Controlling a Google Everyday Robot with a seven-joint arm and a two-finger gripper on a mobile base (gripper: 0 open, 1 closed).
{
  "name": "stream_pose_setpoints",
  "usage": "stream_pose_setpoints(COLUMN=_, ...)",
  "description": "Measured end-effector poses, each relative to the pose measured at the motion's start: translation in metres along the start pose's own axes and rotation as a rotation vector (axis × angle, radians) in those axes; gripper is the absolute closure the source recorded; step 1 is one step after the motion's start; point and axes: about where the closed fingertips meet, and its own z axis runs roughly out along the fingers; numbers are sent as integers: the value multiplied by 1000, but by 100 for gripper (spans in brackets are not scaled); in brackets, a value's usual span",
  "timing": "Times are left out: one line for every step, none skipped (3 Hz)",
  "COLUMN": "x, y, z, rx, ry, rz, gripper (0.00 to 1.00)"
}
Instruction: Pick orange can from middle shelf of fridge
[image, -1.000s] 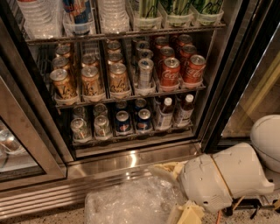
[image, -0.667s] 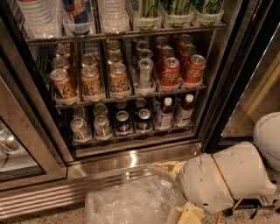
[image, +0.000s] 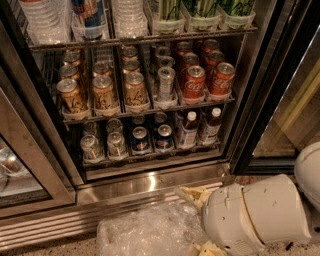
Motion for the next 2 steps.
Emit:
stream_pose_setpoints(x=19, y=9, z=0, rx=190, ry=64, rz=114, gripper=0)
stream_pose_setpoints(x=37, y=3, z=-18, rx=465, ry=132, rz=203, gripper=0)
